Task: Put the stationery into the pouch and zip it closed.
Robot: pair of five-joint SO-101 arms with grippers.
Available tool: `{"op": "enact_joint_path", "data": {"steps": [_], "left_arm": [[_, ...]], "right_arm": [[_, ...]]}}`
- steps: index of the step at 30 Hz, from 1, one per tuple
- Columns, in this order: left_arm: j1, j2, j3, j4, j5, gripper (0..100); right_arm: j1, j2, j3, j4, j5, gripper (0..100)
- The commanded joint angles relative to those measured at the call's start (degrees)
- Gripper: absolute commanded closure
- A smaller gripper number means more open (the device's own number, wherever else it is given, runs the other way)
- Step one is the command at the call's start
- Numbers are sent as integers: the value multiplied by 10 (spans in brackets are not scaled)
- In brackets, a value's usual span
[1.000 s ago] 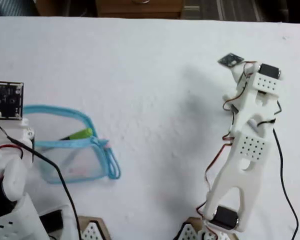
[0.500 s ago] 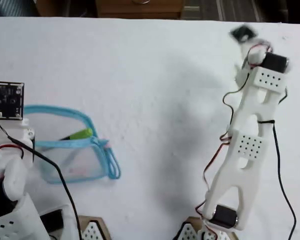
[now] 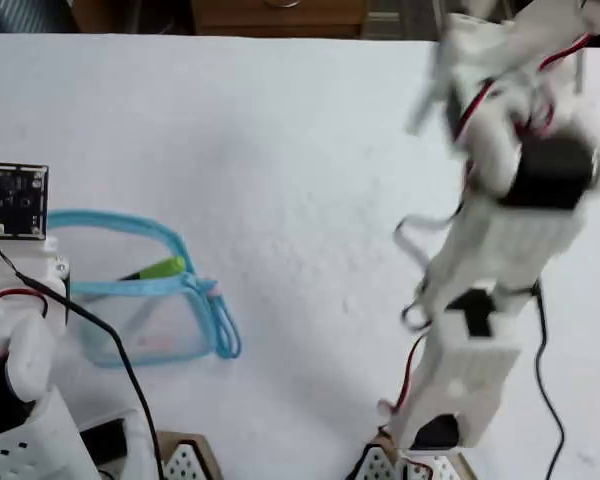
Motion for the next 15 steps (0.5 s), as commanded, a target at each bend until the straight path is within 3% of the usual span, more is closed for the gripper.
{"op": "enact_joint_path", "data": {"steps": [1, 6, 15], "left_arm": [[-6, 22, 115, 16, 2, 977], [-6, 22, 116, 16, 2, 977], [-5, 23, 116, 8, 3, 977]], "right_arm": [[-150, -102, -9, 9, -32, 981], [-338, -134, 33, 5, 25, 981], [-453, -97, 84, -7, 13, 981]]}}
